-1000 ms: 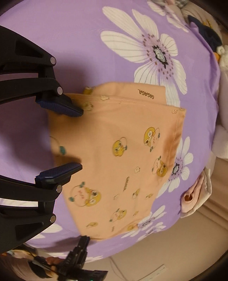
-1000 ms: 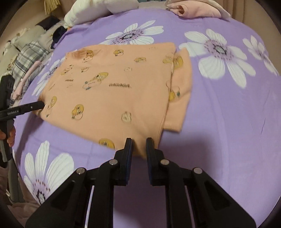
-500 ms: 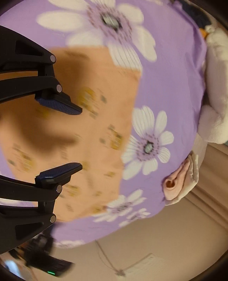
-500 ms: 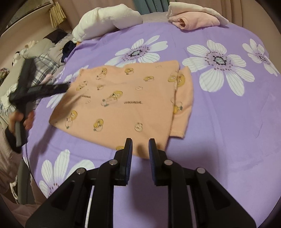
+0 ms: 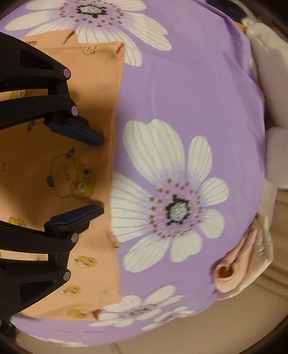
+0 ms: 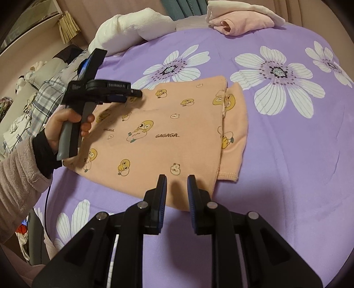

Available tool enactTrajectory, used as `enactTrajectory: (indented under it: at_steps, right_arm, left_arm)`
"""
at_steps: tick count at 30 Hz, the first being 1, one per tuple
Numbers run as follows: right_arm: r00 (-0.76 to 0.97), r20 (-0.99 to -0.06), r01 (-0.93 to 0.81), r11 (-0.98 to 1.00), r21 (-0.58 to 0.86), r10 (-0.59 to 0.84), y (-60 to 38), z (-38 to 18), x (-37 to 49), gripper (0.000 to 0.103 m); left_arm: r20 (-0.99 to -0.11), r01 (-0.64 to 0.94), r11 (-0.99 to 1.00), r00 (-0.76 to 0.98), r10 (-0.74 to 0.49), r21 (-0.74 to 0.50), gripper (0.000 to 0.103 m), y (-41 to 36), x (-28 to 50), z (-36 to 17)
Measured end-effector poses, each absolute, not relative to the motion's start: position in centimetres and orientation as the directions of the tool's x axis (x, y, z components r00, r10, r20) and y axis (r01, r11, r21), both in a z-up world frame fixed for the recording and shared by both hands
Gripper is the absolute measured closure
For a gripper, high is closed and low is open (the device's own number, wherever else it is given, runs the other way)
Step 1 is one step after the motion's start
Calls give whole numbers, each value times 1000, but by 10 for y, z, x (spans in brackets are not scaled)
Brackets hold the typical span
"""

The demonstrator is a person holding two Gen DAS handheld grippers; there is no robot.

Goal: Fold small clothes
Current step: 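Move both open tools above the folded shirt toward its side edge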

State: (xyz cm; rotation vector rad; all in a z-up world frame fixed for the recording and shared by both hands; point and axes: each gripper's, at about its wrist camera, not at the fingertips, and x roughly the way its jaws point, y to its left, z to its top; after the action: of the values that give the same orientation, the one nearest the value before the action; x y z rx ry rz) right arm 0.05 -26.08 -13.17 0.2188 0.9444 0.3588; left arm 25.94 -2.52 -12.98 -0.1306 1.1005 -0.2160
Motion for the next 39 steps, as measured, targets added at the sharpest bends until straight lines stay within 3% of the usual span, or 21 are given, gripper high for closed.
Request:
enactTrajectory:
  at_steps: [7, 16, 20, 22, 27, 32, 35, 39]
  right_arm:
    - [555, -715, -242, 905, 349, 425, -249, -121, 14, 83]
    - [534, -672, -340, 858, 385, 513, -193, -115, 120, 84]
    - [440, -773, -275, 888, 368, 456, -168, -150, 184, 90]
    - [437, -803, -238, 913, 332, 406, -163, -161, 204, 100]
    - [552, -734, -102, 906, 411, 395, -191, -135, 218, 91]
    - [552, -699, -198, 886, 420, 455, -201, -110, 173, 89]
    - [532, -706, -238, 883, 405, 467, -206, -109, 136, 79]
    - [515, -715, -256, 881, 397, 472, -215, -116, 94, 74]
  left_arm:
    - [-814, 102, 948, 489, -313, -303, 48, 28, 223, -104]
    - [-807, 90, 933, 478, -348, -349, 48, 91, 132, -113]
    - [-802, 64, 928, 482, -352, -368, 48, 112, 104, -112]
    - [-795, 52, 923, 490, -357, -382, 48, 120, 95, -109]
    - [-777, 27, 913, 515, -363, -408, 48, 138, 83, -101]
    - [-766, -11, 887, 509, -392, -462, 48, 148, 84, -108]
    - [-748, -20, 860, 504, -432, -510, 48, 148, 86, -112]
    - [-732, -48, 832, 506, -457, -553, 39, 151, 90, -117]
